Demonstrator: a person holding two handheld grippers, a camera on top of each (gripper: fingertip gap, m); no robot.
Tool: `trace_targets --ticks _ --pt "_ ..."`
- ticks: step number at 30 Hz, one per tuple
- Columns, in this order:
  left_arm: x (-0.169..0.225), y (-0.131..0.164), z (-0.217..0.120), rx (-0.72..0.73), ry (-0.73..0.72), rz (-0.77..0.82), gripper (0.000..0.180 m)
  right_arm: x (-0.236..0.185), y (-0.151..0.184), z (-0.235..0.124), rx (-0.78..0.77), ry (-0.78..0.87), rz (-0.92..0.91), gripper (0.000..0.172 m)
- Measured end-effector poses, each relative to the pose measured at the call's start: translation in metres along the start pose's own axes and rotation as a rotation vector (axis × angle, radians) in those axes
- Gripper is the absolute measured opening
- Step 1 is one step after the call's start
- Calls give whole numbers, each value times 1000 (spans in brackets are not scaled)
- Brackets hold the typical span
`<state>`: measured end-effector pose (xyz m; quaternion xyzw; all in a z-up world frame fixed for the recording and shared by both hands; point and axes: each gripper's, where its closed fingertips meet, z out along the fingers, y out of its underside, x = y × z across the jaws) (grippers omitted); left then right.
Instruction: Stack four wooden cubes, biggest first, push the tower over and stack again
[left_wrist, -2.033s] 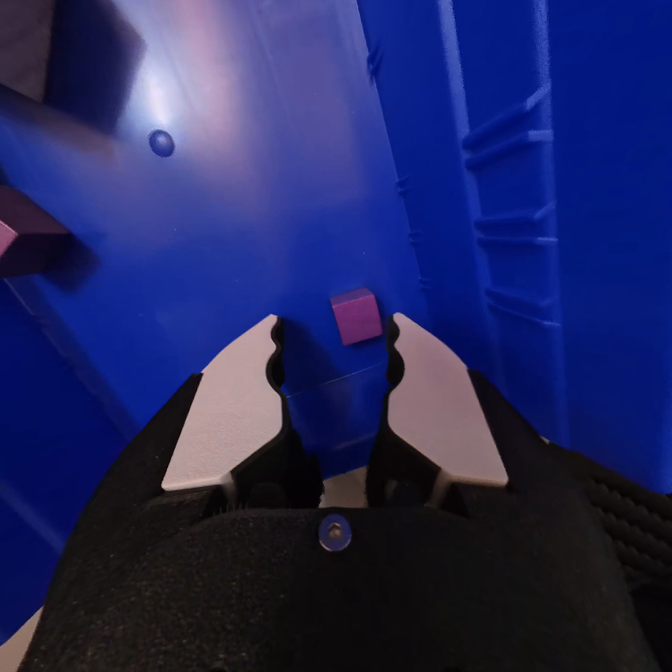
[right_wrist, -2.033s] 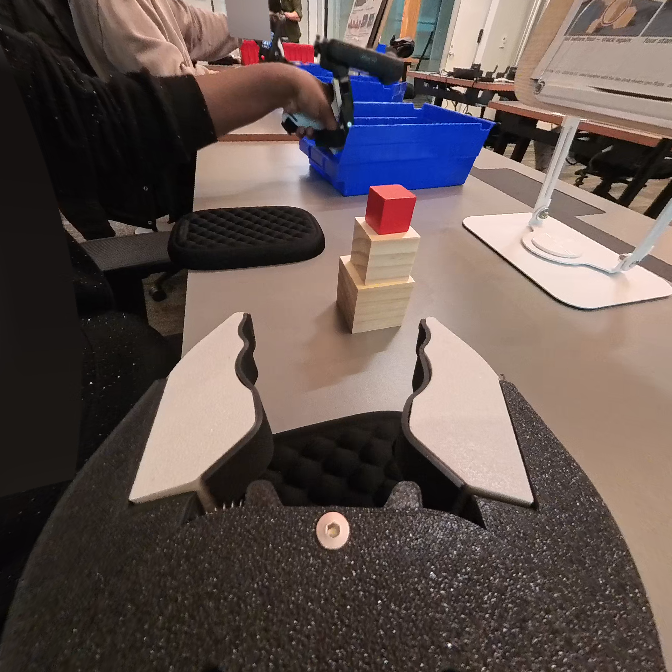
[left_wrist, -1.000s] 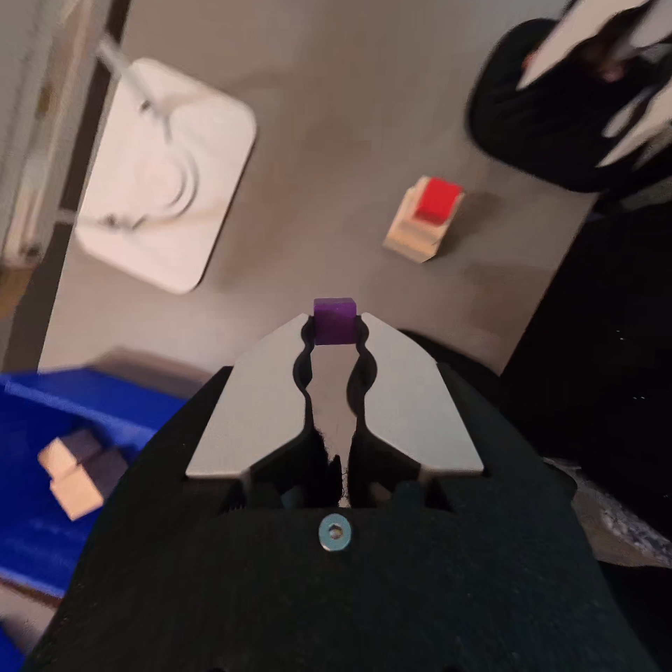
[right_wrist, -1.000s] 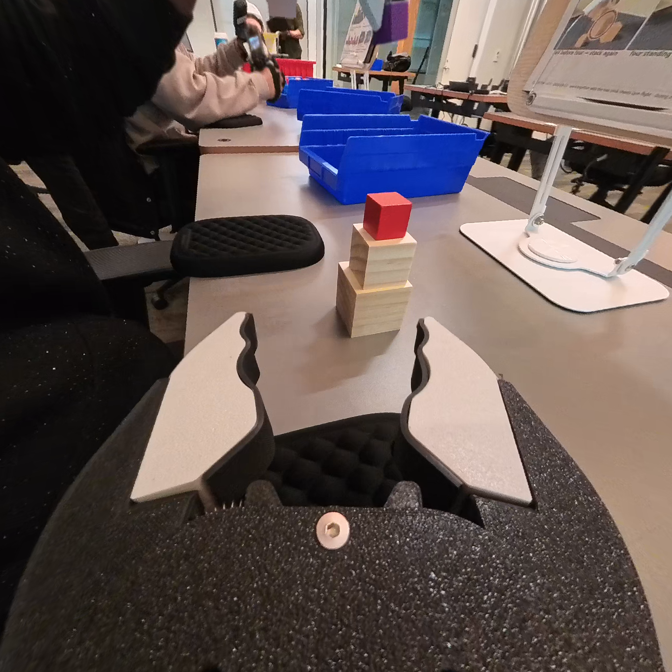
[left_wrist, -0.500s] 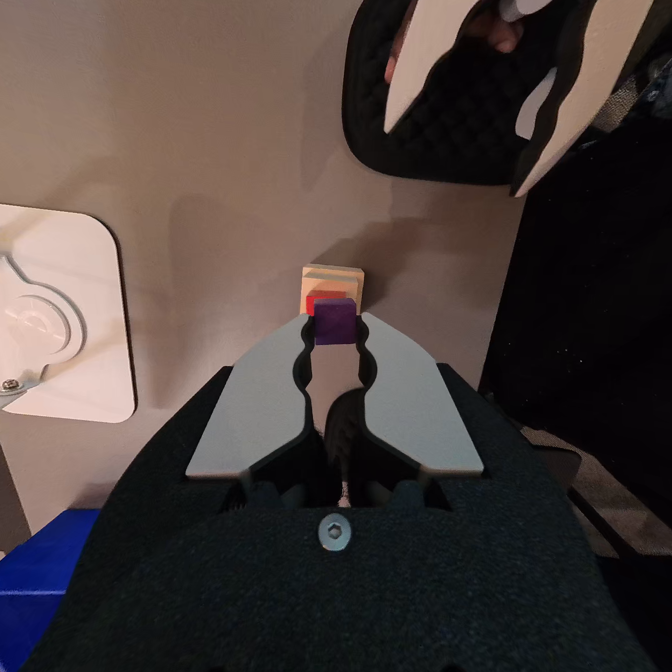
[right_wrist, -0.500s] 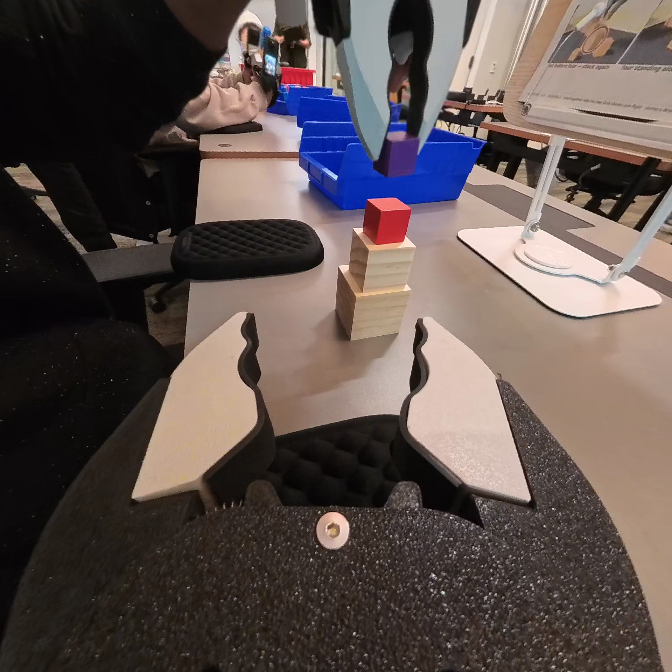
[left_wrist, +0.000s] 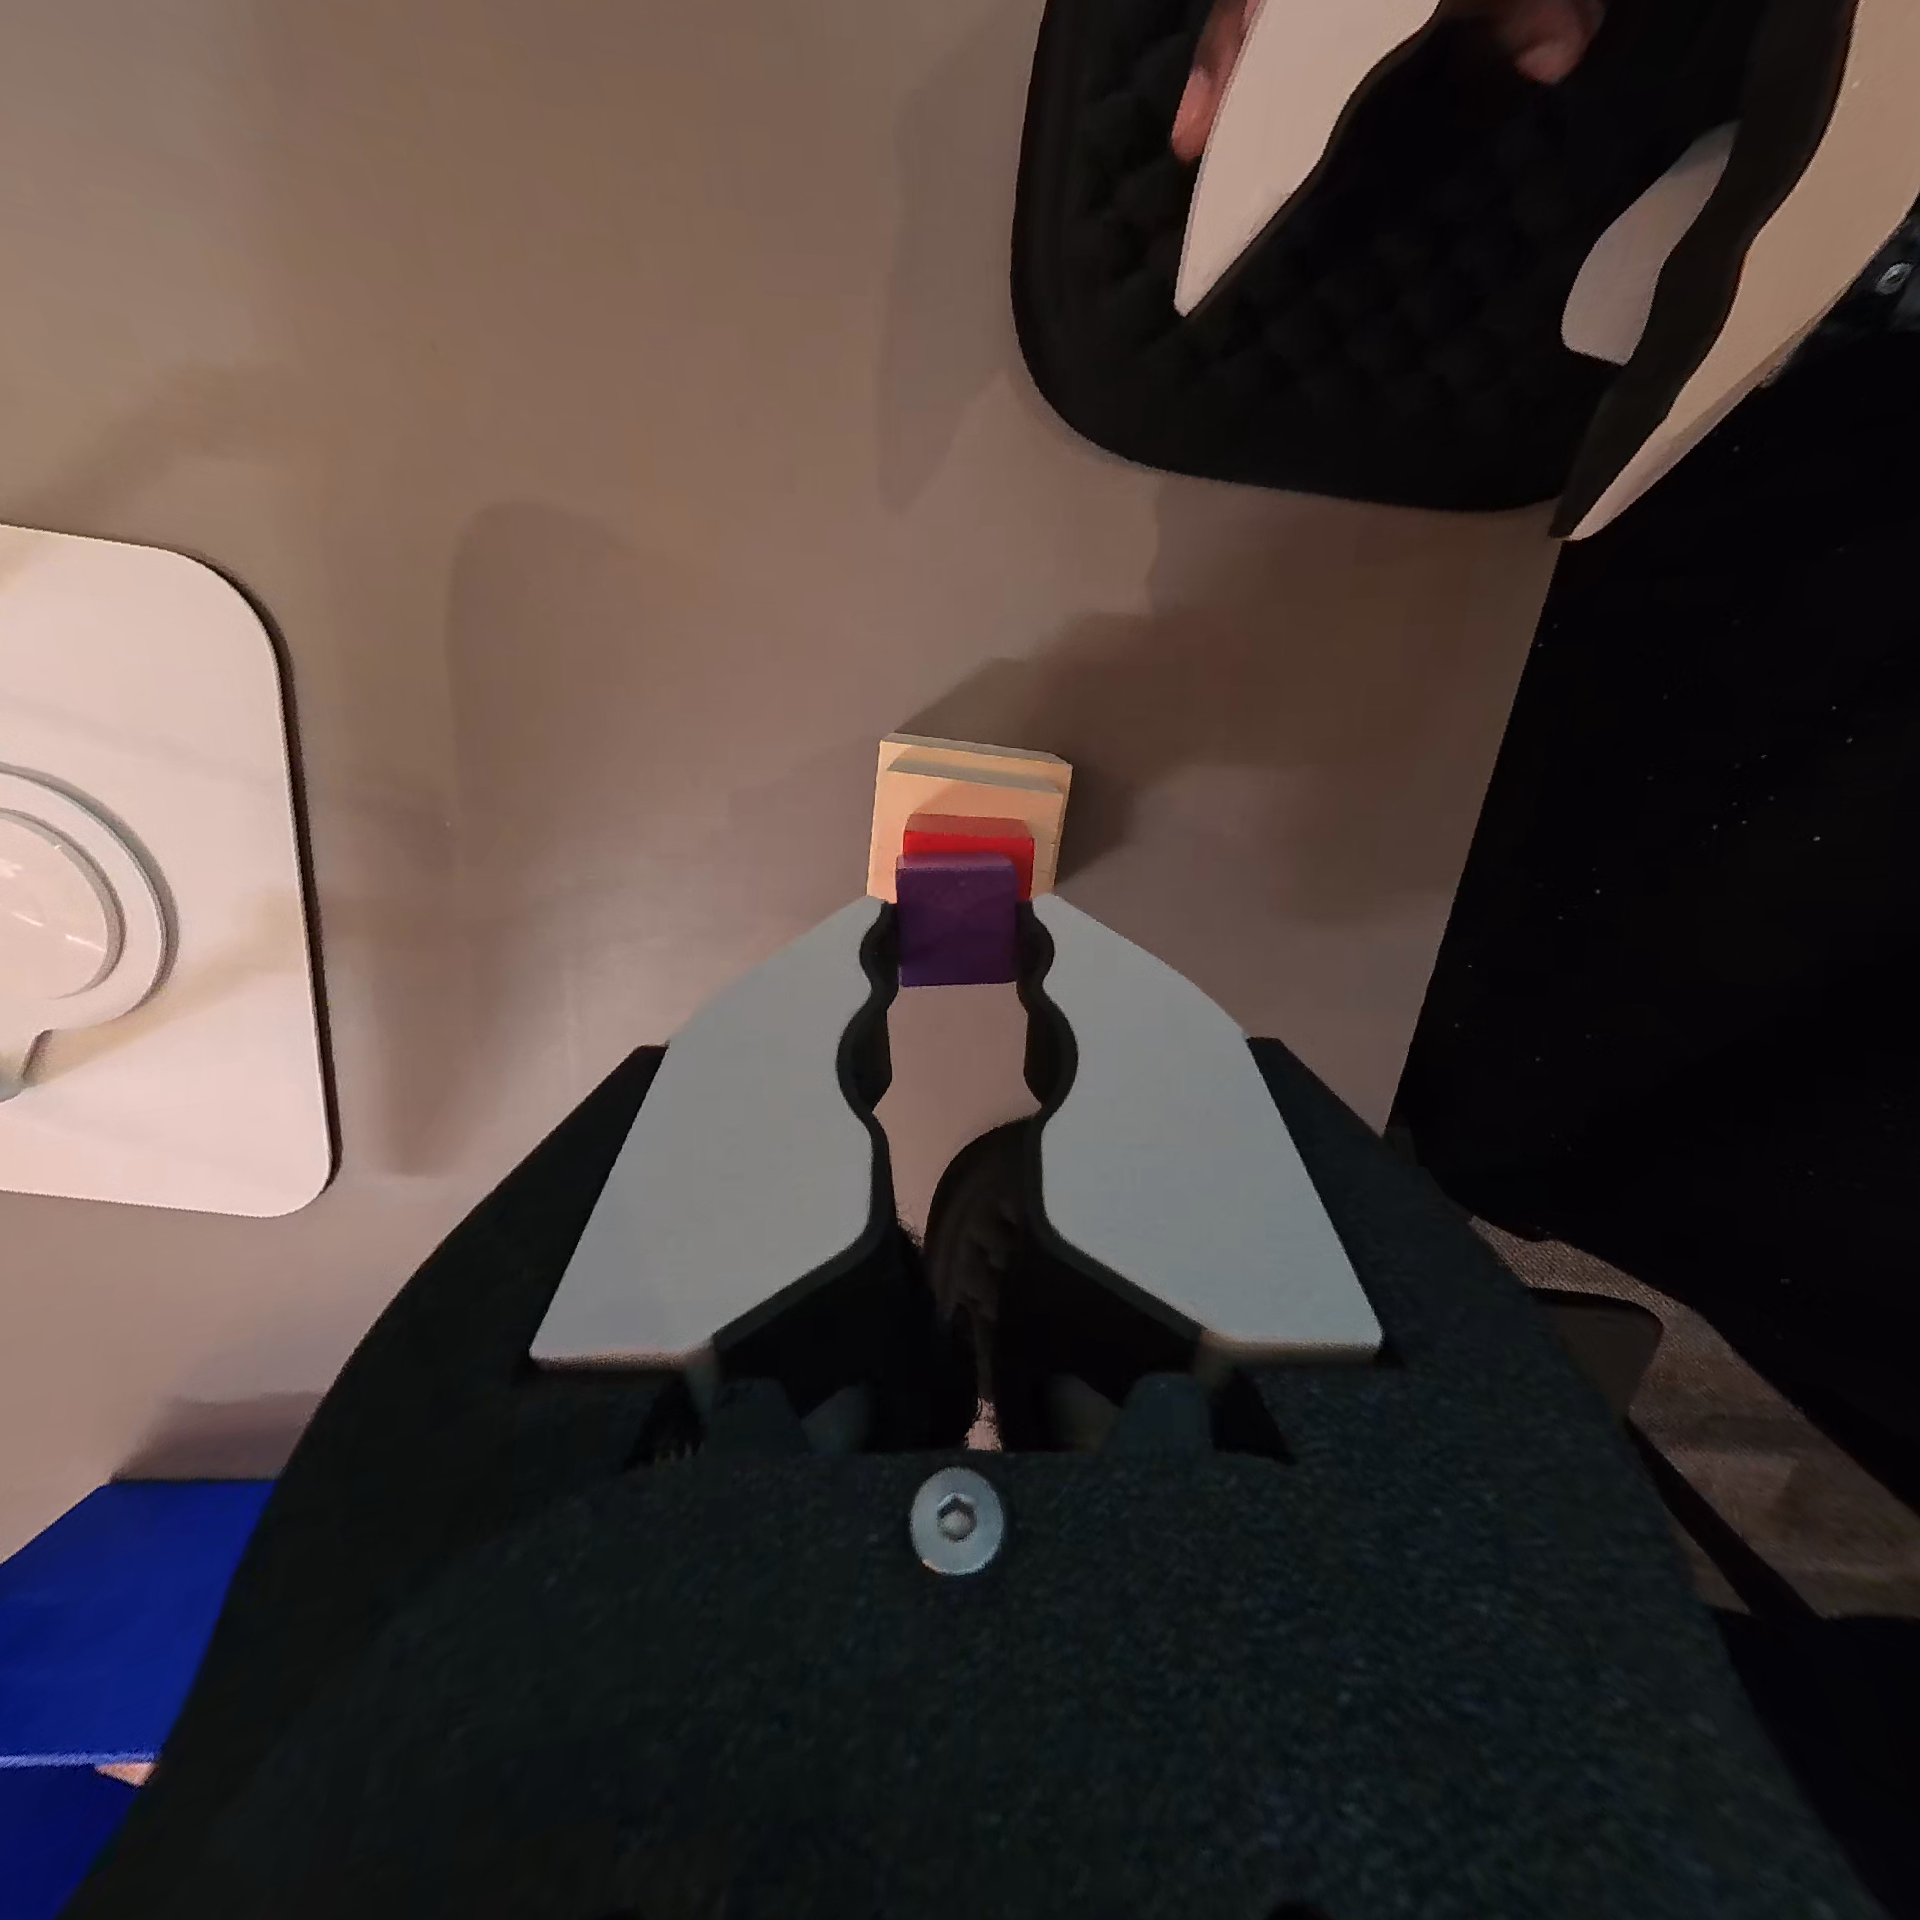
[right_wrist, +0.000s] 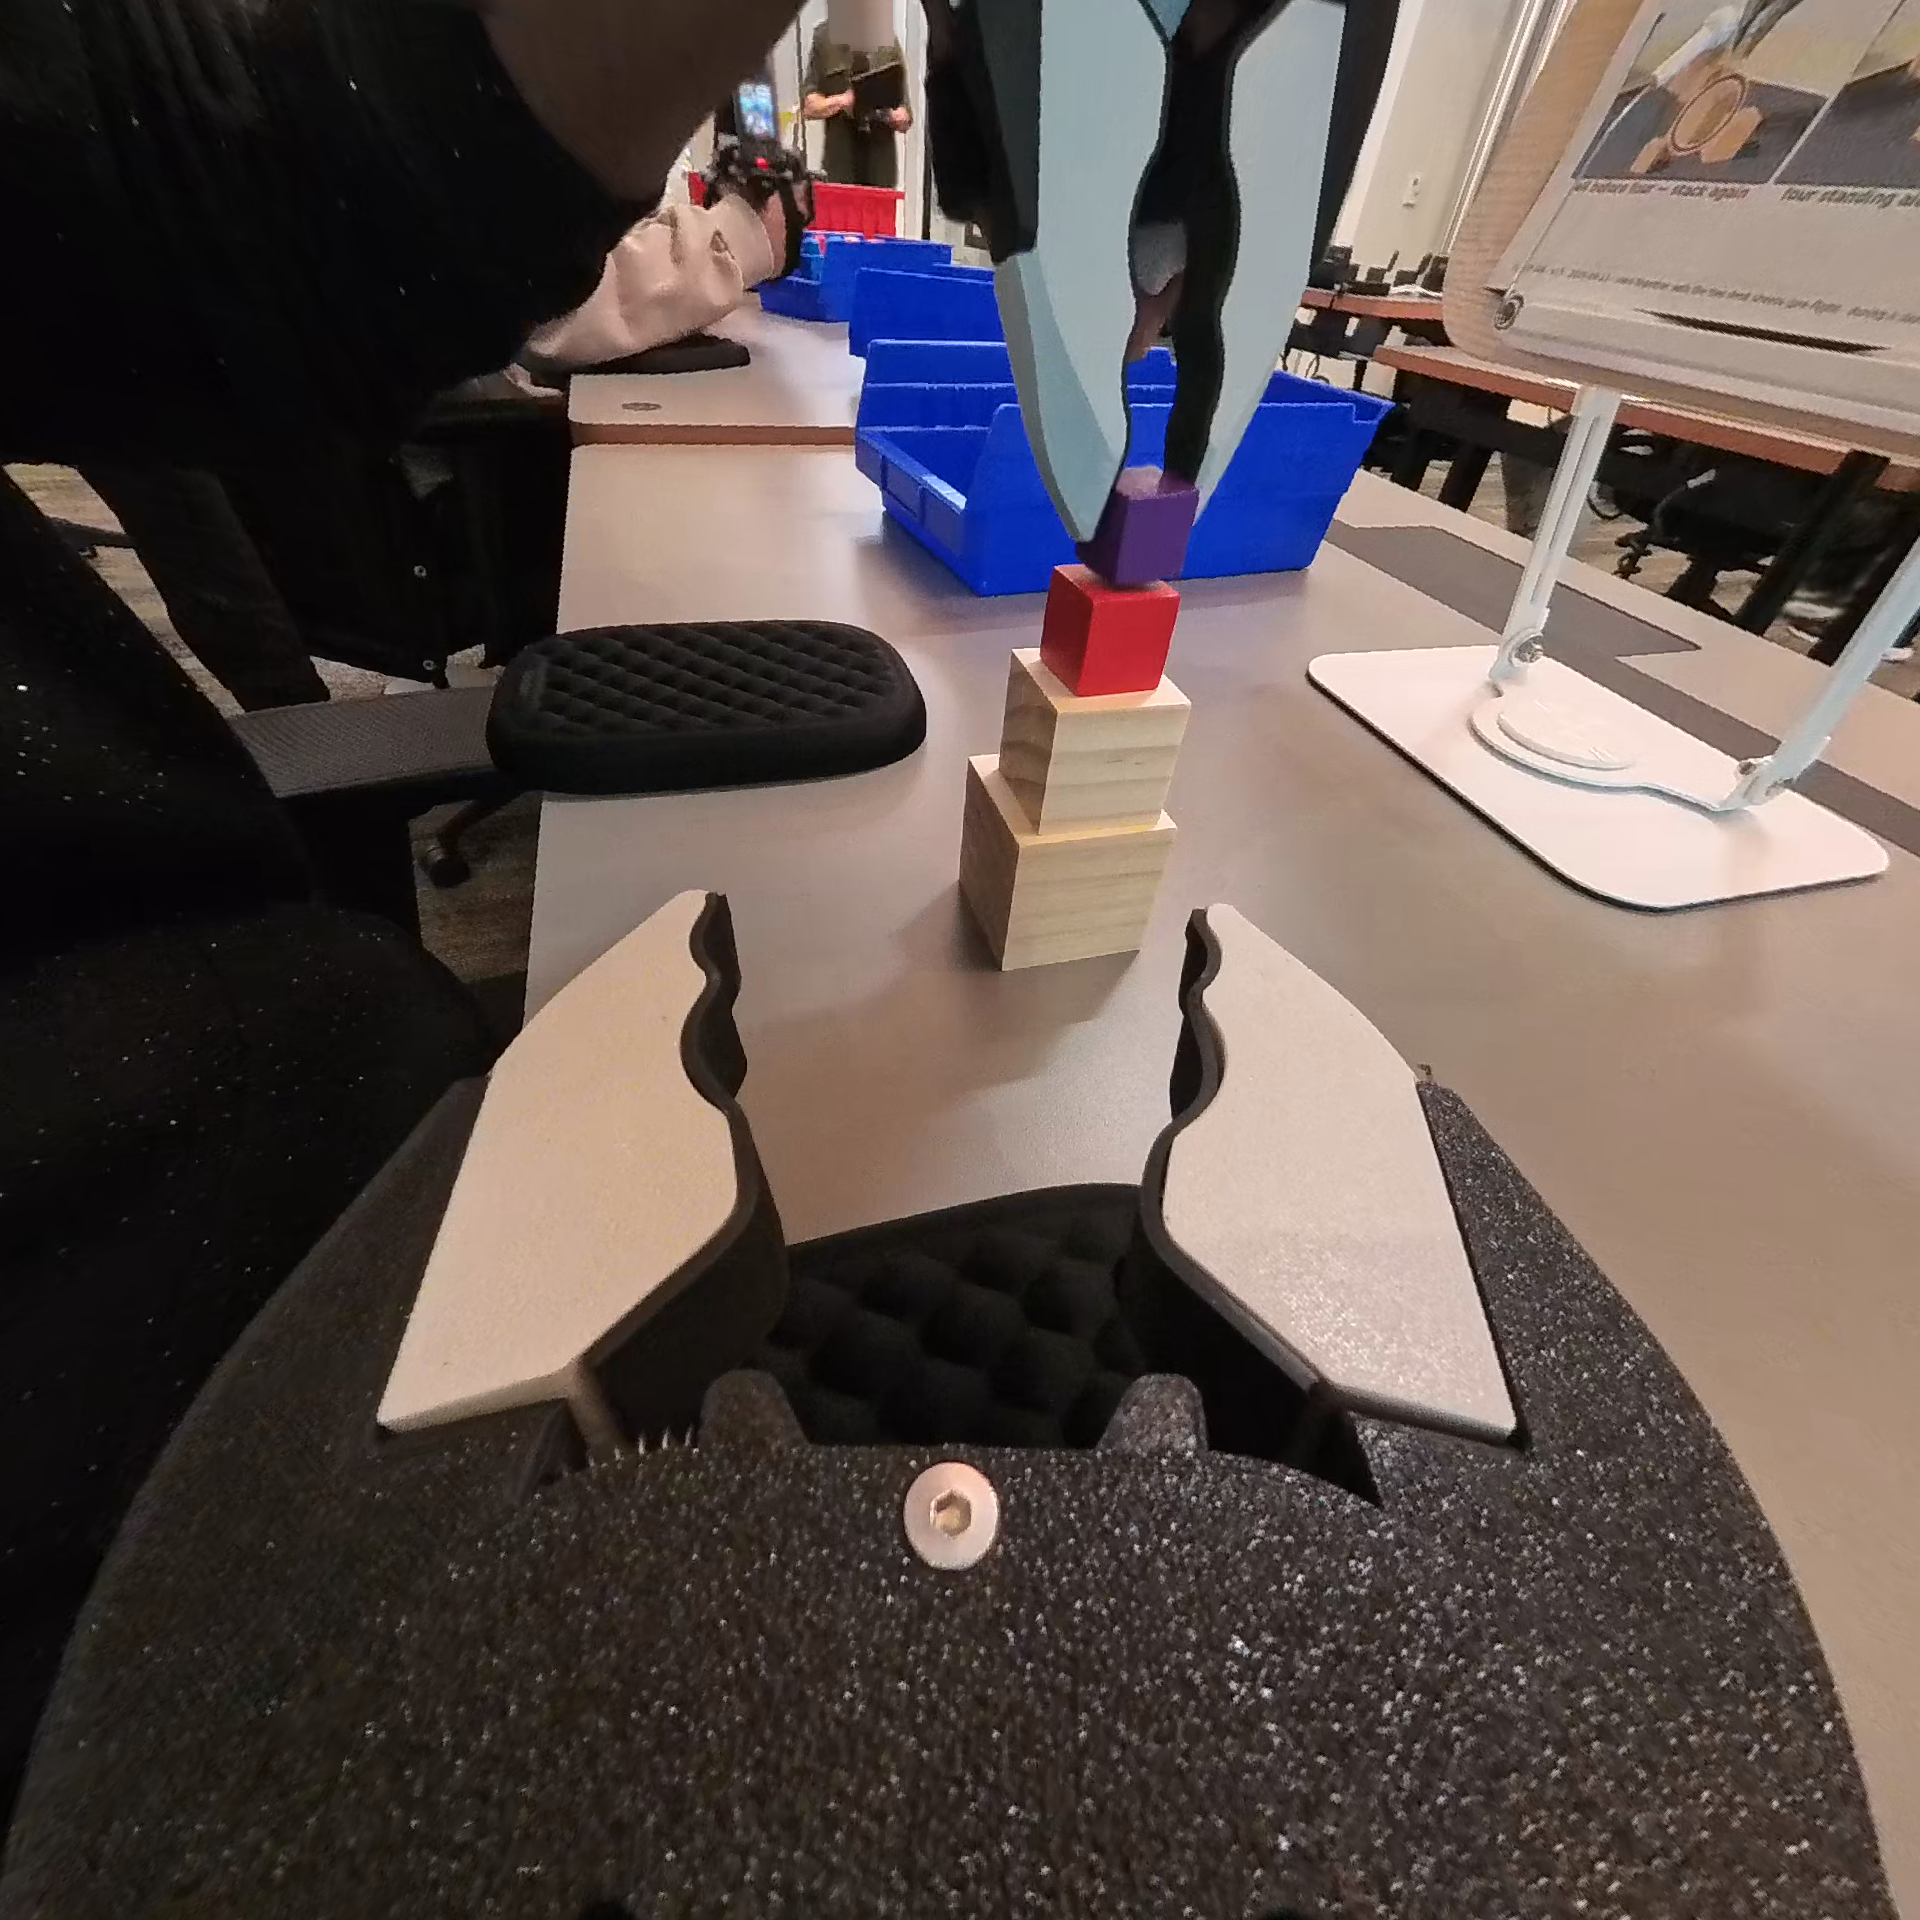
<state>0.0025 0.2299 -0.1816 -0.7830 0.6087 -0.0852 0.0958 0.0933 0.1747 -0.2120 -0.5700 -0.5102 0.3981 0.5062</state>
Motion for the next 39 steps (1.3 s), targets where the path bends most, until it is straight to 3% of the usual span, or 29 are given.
trace_targets --ticks 9,17,20,22,25,27,29,30,37,39 --pt "-1 2 2 -11 20 9 21 0 0 0 5 0 2 81" --pt "0 2 3 -8 32 17 35 1 0 0 6 -1 9 81" --pt "-1 -2 -1 35 16 9 50 1 -1 -1 9 0 10 81" --pt "-2 -9 -7 127 -4 0 75 1 -1 -1 11 1 10 81" --pt "10 -19 -21 345 2 42 87 1 -2 -2 17 4 8 81" --pt "19 -23 -32 525 -14 70 104 2 -2 -2 20 5 11 81" --pt "24 -19 -41 676 -64 86 139 2 -2 -2 20 8 12 81" --pt "26 -13 -44 730 -107 82 146 2 -2 -2 19 10 9 81" --pt "41 33 -82 1193 -403 -19 146 3 -1 -1 9 23 1 82" --pt "43 50 -75 1226 -439 -74 146 3 -1 -1 8 30 -1 82"
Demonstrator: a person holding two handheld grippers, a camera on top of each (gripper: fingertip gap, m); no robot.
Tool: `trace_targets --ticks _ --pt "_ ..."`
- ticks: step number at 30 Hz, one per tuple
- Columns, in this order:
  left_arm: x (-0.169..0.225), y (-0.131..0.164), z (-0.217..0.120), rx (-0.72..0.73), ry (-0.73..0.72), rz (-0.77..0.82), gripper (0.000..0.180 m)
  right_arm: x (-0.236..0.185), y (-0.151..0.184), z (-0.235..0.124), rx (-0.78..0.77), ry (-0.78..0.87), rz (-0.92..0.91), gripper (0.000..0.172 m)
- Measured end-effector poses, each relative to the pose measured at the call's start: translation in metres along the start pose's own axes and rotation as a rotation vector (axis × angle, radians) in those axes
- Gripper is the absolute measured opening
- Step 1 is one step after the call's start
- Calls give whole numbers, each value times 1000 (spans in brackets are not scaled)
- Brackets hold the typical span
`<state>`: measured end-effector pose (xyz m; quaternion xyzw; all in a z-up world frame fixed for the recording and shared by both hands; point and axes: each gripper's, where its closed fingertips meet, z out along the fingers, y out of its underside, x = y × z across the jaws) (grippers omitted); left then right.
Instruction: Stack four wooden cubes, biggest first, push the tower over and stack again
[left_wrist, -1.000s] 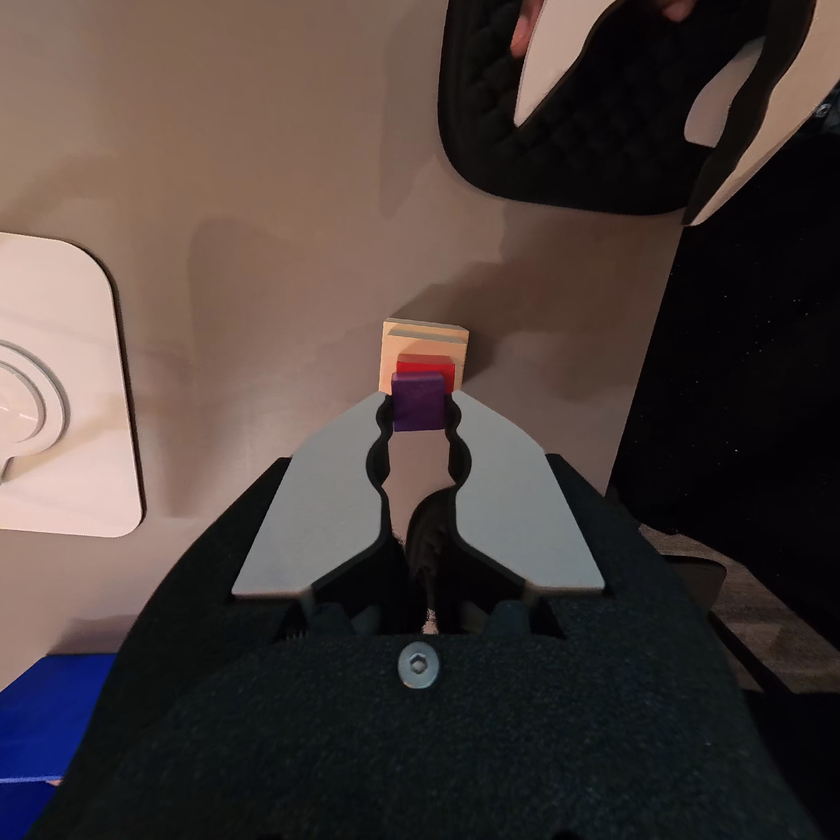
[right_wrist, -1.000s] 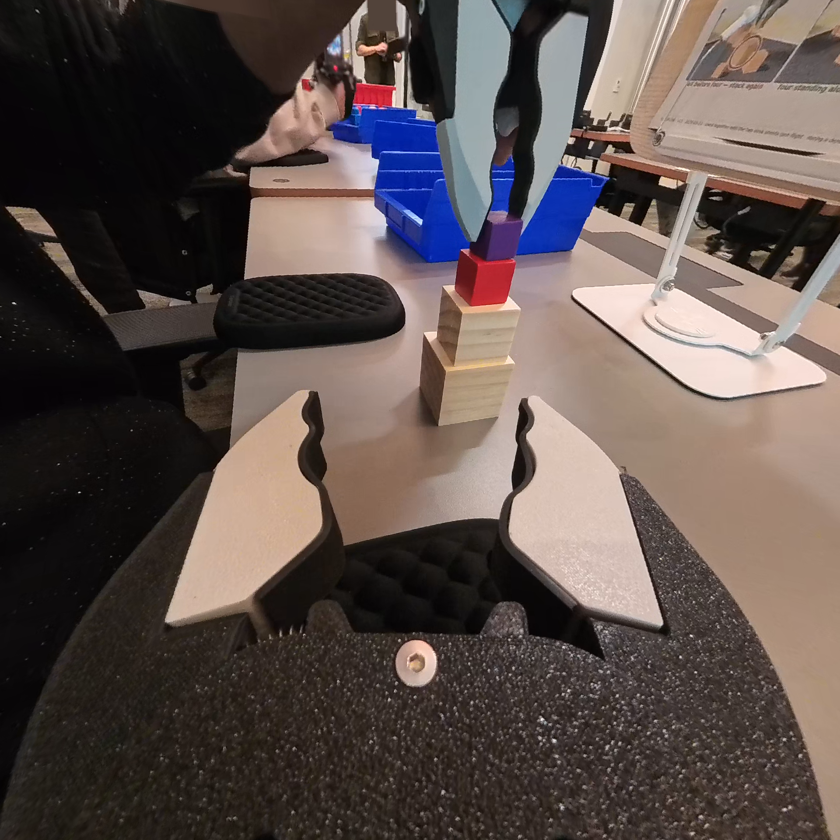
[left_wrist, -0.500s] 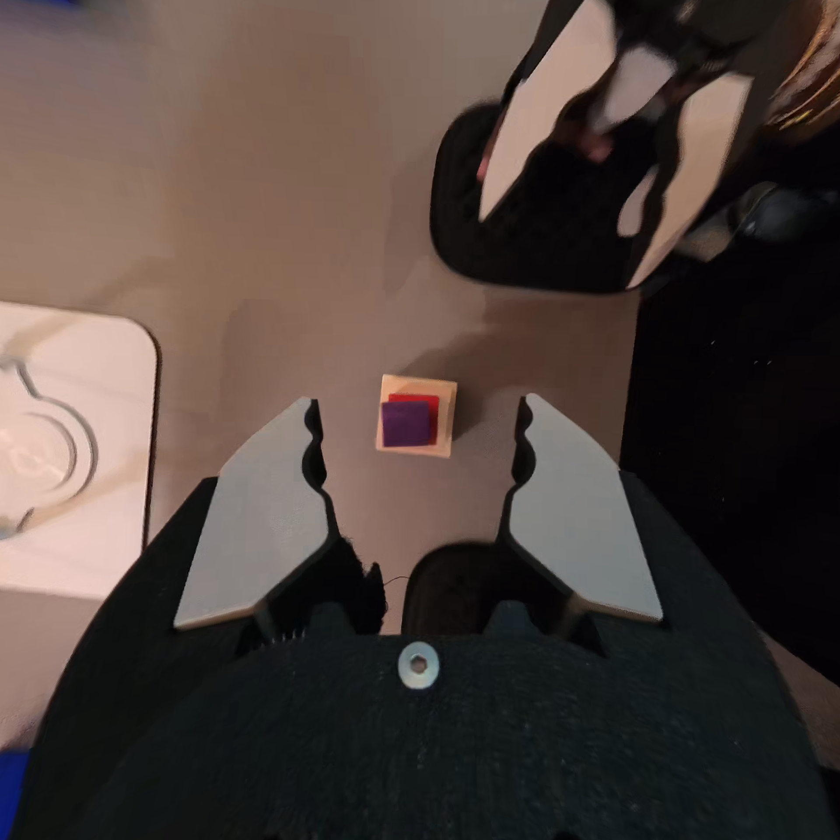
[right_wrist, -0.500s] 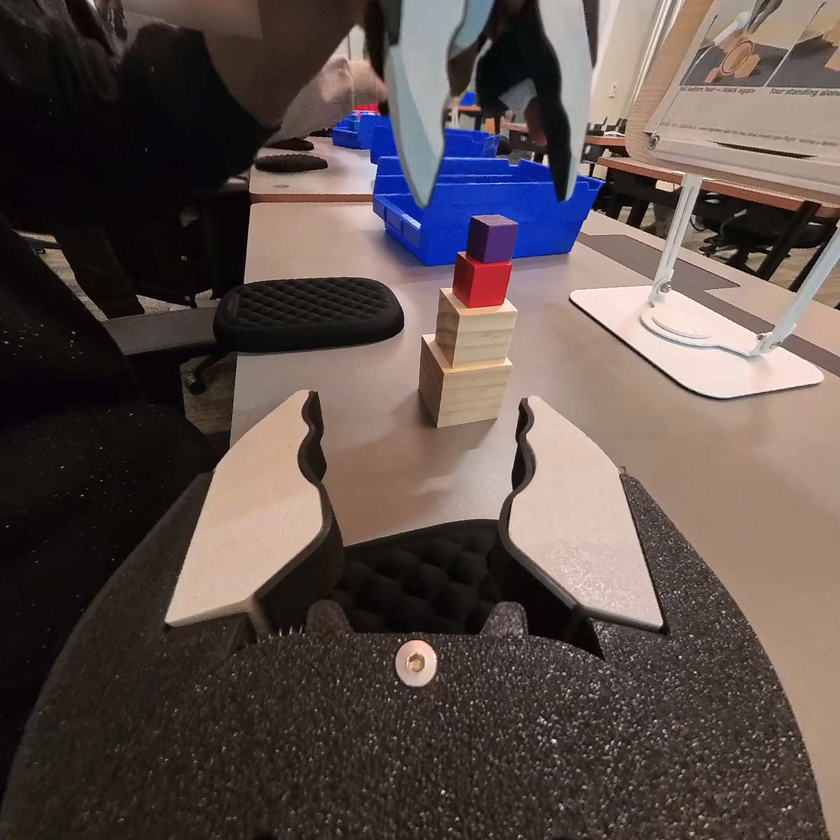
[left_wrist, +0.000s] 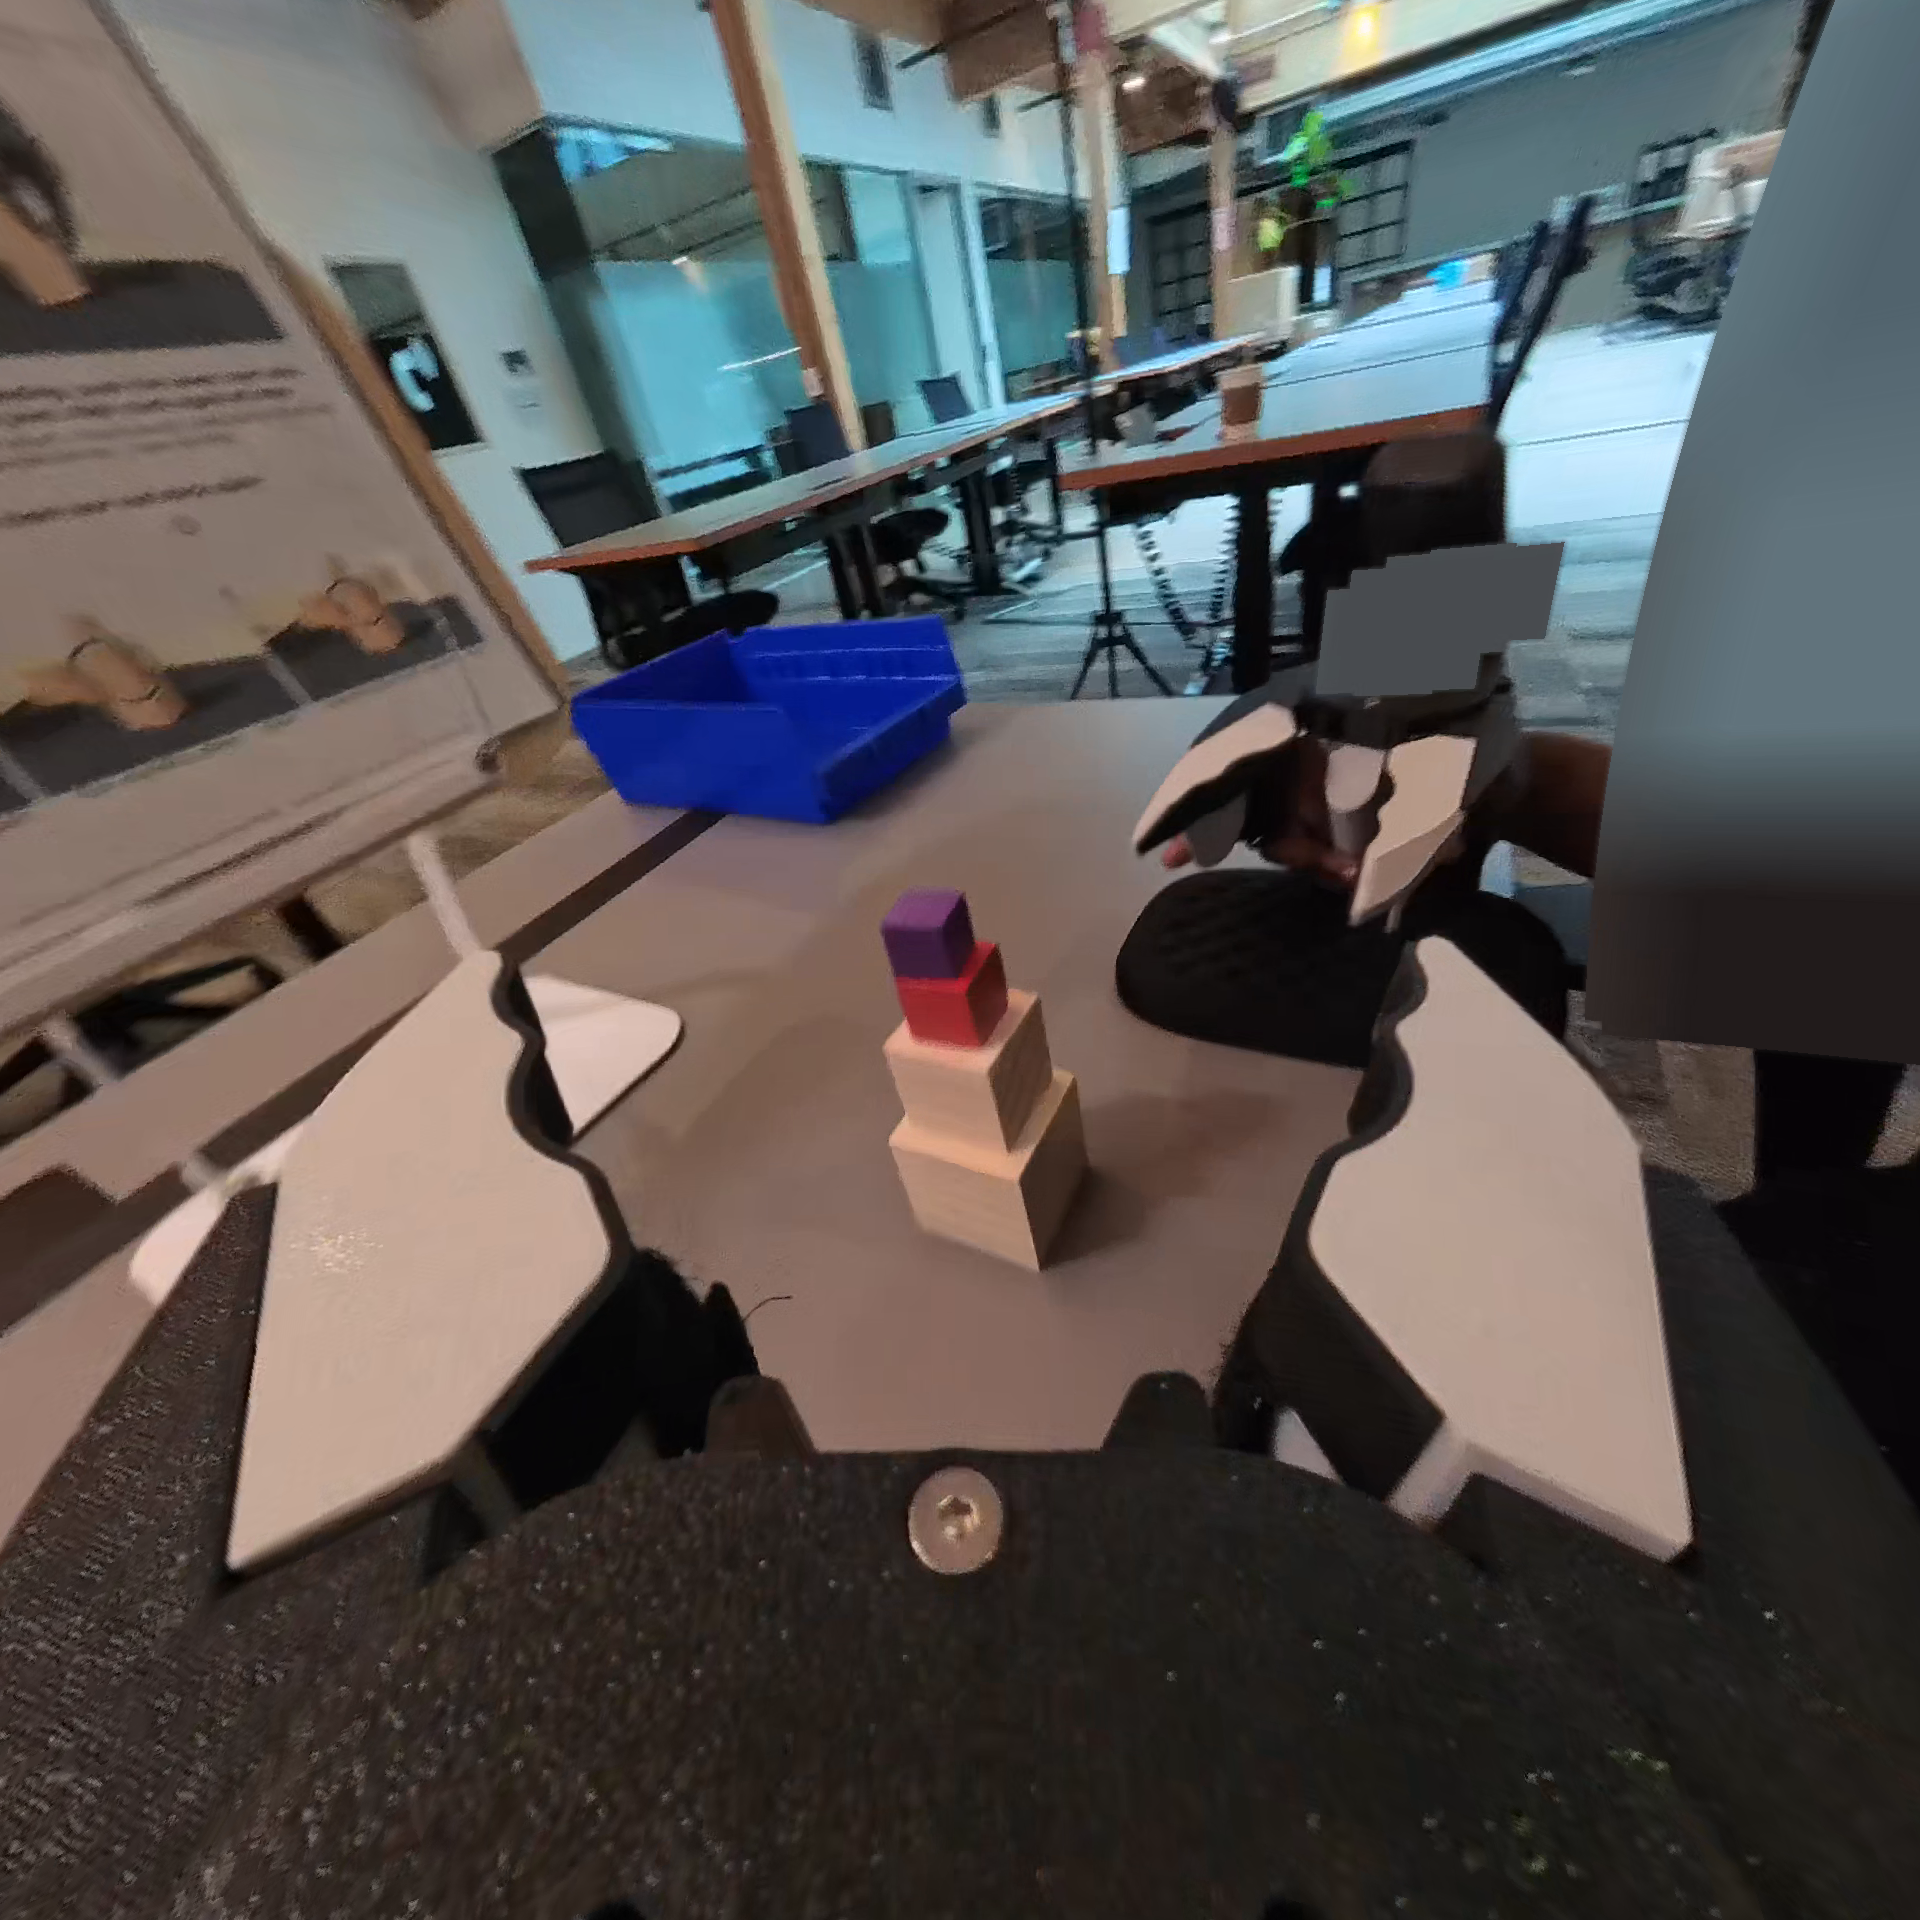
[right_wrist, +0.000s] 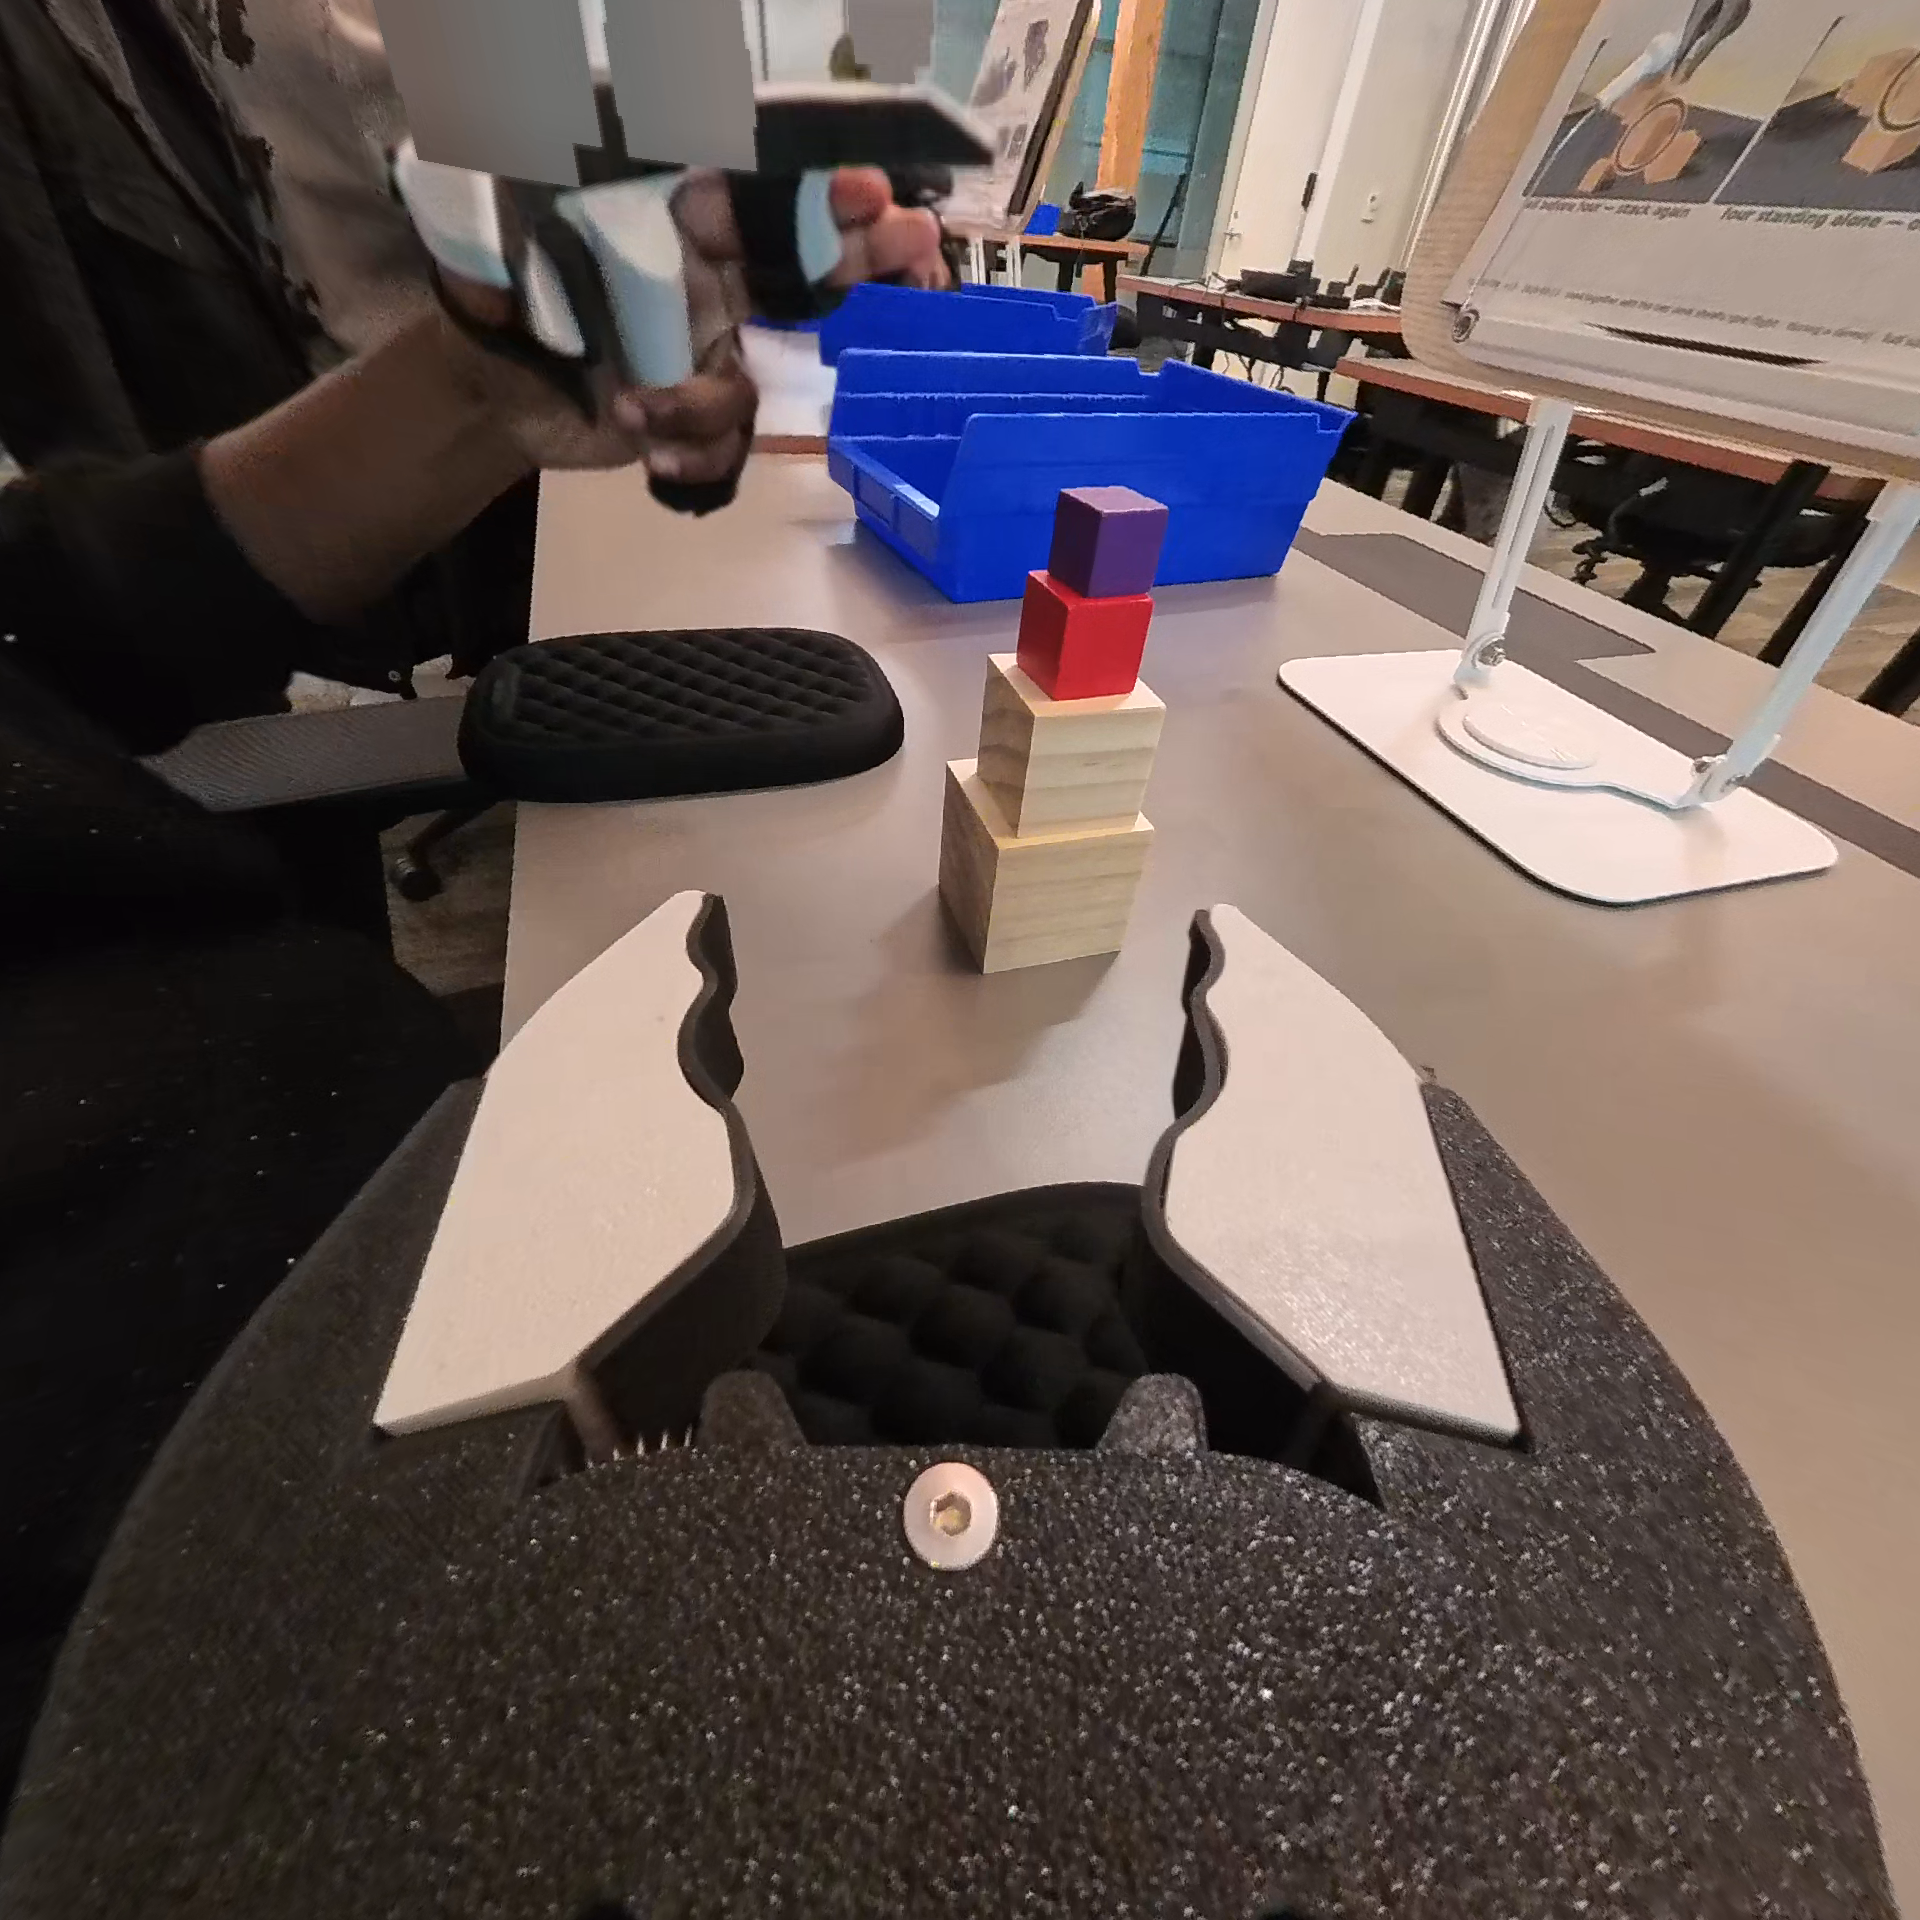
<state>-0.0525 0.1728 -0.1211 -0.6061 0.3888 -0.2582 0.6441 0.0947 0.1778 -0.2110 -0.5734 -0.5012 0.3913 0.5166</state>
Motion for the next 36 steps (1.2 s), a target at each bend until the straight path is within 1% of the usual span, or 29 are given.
trace_targets --ticks 2,5,10,16,20,21,22,23,24,25,27,28,32,36 --pt "-3 15 -11 18 -68 -33 146 1 -1 0 3 9 -5 85" --pt "-1 33 -23 63 -124 -98 146 2 -1 -1 11 25 -11 85" --pt "-4 54 -38 89 -238 -114 146 4 -1 -1 7 47 -12 88" --pt "-7 51 -50 178 -242 -155 146 5 -4 -4 32 77 -34 88" --pt "-9 51 -52 193 -238 -186 146 12 -6 -5 38 114 -12 91" --pt "-9 51 -51 190 -236 -182 146 17 -8 -4 36 152 -7 88" --pt "-8 52 -50 185 -236 -176 146 21 -9 -4 28 189 -2 78" --pt "-8 52 -50 178 -235 -170 146 23 -10 -2 15 210 1 53" --pt "-7 53 -49 172 -236 -166 146 25 -11 0 6 219 6 22" --pt "-7 53 -49 170 -238 -163 146 26 -15 3 11 218 18 0" --pt "-8 53 -49 170 -251 -158 146 27 -21 13 23 184 70 0" --pt "-8 53 -49 170 -258 -155 146 29 -20 19 3 170 94 0" --pt "-8 54 -49 164 -263 -146 146 33 -9 45 -129 100 130 0" --pt "-6 55 -47 151 -253 -143 146 35 6 65 -267 79 92 0"
